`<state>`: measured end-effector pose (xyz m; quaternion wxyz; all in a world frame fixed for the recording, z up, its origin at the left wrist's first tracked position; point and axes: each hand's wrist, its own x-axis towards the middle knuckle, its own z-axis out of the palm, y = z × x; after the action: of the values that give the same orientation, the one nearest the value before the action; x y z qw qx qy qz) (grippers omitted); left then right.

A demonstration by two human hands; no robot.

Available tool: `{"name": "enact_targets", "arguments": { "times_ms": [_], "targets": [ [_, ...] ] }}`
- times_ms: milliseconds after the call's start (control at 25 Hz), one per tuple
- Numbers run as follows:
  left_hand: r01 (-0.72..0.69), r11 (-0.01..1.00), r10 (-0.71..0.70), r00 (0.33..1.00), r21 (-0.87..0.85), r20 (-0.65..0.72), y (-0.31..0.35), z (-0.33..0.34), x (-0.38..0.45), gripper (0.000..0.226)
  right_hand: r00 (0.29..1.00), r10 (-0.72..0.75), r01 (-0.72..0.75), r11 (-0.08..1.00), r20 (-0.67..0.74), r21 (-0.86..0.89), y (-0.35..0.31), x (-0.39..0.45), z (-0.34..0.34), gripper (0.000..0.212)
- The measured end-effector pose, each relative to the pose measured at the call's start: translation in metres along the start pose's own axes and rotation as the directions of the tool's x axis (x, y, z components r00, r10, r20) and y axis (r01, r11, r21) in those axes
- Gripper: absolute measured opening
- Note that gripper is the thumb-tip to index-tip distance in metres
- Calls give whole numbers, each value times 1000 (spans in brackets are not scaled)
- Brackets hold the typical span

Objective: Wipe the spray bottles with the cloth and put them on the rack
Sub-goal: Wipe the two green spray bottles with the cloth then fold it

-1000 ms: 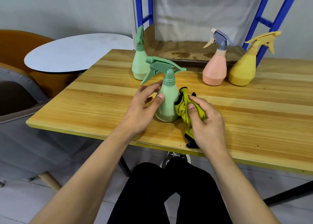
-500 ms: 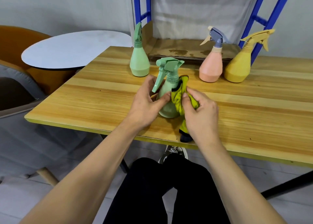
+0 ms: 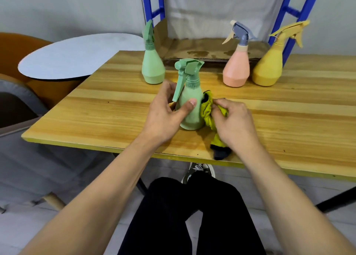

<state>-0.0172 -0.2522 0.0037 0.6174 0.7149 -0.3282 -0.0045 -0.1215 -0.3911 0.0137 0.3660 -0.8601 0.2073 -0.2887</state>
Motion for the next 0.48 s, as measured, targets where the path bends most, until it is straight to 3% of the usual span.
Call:
{"name": "enact_targets", "arguments": {
  "times_ms": [200, 360, 480],
  "targets": [
    [-23, 999, 24, 1000, 36, -13, -3, -1, 3, 37, 986, -157, 163, 977, -56, 136, -18, 17, 6, 26],
    [25, 999, -25, 999, -21, -33, -3, -2, 0, 34, 998, -35, 43, 991, 61, -126, 17, -7, 8, 27],
    [31, 998, -23, 993, 59, -117, 0, 8, -6, 45, 1000, -16, 20, 987, 27, -159, 16, -7, 11, 29]
  ]
}}
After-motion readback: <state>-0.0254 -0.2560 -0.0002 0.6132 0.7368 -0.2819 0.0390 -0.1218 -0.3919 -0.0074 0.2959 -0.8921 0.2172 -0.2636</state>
